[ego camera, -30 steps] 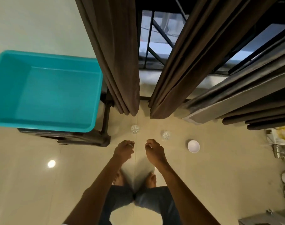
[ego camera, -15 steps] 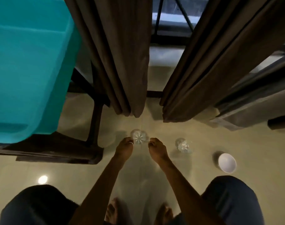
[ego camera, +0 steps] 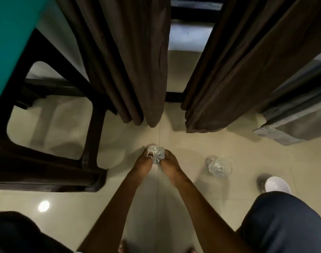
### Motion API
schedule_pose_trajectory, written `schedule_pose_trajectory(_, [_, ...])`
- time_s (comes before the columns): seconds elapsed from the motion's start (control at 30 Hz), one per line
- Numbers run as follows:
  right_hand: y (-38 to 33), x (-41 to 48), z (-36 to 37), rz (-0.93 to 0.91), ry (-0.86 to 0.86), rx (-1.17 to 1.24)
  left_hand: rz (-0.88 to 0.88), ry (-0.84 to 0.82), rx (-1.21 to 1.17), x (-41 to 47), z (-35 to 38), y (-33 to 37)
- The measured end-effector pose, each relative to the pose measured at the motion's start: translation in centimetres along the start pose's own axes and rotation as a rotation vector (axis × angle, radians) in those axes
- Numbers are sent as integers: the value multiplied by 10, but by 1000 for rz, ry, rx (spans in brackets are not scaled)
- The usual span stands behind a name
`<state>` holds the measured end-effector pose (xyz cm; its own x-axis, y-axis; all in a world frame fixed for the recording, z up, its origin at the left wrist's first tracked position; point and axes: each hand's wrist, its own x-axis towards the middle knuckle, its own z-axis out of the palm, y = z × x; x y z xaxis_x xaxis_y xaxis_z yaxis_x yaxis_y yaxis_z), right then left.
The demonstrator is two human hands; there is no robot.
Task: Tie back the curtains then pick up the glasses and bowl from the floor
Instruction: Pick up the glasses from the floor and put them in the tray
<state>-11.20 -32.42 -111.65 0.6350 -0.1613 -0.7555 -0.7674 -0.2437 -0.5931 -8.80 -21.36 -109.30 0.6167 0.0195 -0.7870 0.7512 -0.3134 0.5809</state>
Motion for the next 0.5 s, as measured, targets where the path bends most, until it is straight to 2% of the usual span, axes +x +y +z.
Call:
schedule_pose_trajectory(0.07, [3,1,7,0,23,56,-12,4,-70,-2,0,-2])
schedule_pose_trajectory(0.23, [-28,-62,-4,7,79,160,-76,37,-164,-35,-10,6])
schedule_pose_trajectory(0.33, [-51,-108,-22,-21,98,134,-62,42,-237,-85,-21,33])
schedule_pose_trajectory(0.43, [-82,-159,-43,-54,84,122,16,34,-191,-151,-33,68])
schedule_pose_trajectory(0.5, [-108,-201,-57,-65,76,170,44,93,-183,-195,-42,94])
